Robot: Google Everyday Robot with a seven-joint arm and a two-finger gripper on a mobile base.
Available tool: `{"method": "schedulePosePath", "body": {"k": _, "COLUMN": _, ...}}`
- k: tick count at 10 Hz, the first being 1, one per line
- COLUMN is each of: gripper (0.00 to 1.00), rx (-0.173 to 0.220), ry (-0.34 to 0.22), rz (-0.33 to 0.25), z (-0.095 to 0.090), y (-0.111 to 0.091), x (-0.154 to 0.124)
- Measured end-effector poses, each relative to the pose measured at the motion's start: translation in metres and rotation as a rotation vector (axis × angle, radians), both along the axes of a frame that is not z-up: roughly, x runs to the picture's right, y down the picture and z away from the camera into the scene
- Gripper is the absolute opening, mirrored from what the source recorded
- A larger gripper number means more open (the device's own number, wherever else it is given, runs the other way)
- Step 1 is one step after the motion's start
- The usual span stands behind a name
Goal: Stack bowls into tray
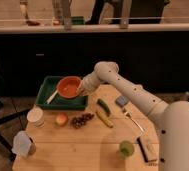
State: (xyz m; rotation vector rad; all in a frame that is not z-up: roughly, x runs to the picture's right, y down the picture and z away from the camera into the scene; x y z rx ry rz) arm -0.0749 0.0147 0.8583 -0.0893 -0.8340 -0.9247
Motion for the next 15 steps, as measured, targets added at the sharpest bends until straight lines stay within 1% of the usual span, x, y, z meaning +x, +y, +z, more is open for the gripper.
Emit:
{"method": "schedulePosePath", "body": {"k": 4, "gripper": 0.00, "rx": 0.001, "ry": 0.004, "rz": -0.003, "z": 0.001, "y": 0.000, "x": 0.001}}
{"method": "schedulePosePath", "body": {"k": 5, "gripper": 0.00, "rx": 0.004, "ry": 0.011, "rz": -0.010, "z": 0.003, "y": -0.002, "x": -0.001}}
{"method": "schedulePosePath", "body": {"k": 6, "gripper": 0.00, "rx": 0.008, "ry": 0.012, "rz": -0.020, "z": 0.006, "y": -0.006, "x": -0.012}}
{"method": "schedulePosePath", "body": {"k": 7, "gripper": 0.00, "rx": 0.011, "ry": 0.013, "rz": -0.021, "z": 0.008, "y": -0.011, "x": -0.016}}
{"method": "schedulePosePath", "body": {"k": 10, "gripper": 0.00, "rx": 0.014, "ry": 0.013, "rz": -0.021, "z": 0.018, "y": -0.017, "x": -0.020}}
{"method": "schedulePosePath", "body": {"k": 12, "gripper": 0.00, "rx": 0.009, "ry": 0.012, "rz": -0.014, "z": 0.023, "y": -0.018, "x": -0.020}}
{"method": "schedulePosePath", "body": {"k": 15, "gripper": 0.00, "rx": -0.013, "ry": 0.021, "rz": 0.001, "z": 0.033, "y": -0.014, "x": -0.012}}
